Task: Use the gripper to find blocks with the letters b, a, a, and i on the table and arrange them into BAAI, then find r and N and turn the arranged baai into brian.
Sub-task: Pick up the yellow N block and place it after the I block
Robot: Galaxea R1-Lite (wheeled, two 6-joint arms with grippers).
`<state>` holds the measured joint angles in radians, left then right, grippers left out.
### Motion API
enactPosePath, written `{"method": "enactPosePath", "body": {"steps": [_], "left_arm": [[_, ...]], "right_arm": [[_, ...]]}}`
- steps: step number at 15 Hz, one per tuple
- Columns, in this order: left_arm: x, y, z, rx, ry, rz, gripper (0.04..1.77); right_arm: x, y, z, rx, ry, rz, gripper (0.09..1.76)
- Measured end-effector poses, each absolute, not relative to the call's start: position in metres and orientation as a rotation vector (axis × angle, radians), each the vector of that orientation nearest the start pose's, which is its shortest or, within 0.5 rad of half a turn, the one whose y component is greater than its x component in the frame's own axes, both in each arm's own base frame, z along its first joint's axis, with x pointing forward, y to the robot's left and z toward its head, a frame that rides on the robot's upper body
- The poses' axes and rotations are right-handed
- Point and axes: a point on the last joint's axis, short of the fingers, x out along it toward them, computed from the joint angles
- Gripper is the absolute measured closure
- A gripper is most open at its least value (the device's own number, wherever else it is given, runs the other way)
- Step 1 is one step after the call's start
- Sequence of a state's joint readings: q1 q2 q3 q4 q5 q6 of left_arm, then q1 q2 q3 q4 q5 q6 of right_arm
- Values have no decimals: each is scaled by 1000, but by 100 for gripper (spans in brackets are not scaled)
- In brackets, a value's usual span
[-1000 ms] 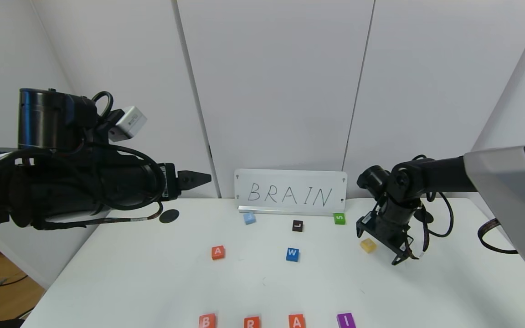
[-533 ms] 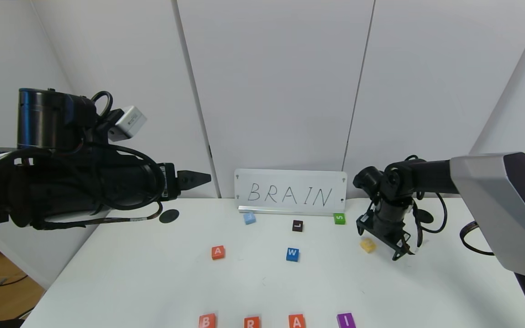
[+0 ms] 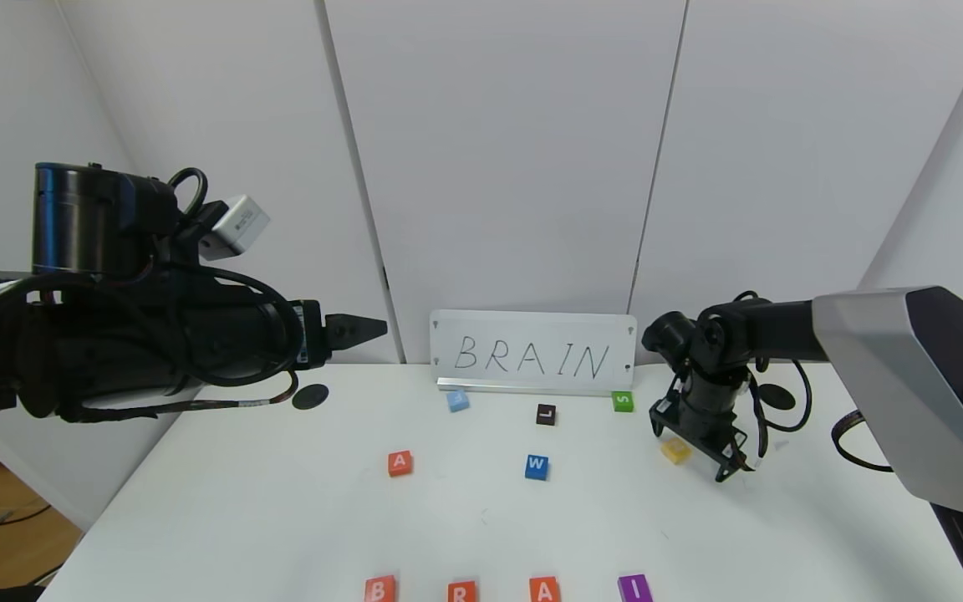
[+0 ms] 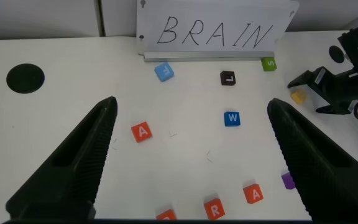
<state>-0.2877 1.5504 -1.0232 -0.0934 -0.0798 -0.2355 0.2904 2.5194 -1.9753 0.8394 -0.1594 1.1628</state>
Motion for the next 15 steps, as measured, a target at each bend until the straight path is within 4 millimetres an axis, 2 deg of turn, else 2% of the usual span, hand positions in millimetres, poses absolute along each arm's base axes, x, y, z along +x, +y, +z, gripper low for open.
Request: {"method": "enactPosePath", "body": {"steps": [4,7,8,15], "left_arm": [[264,-80,234,-184,474,-309,9],[264,-80,234,-183,473,-309,9],[264,-80,234,-183,472,-309,9],[264,-80,234,-183,472,-310,9]], "right_arm": [[433,127,48,658,1202,-669,77],[433,129,45,645,1201,-671,108],[433,129,45,645,1202,-671,131],[432,129,46,640,1206,-669,131]]}}
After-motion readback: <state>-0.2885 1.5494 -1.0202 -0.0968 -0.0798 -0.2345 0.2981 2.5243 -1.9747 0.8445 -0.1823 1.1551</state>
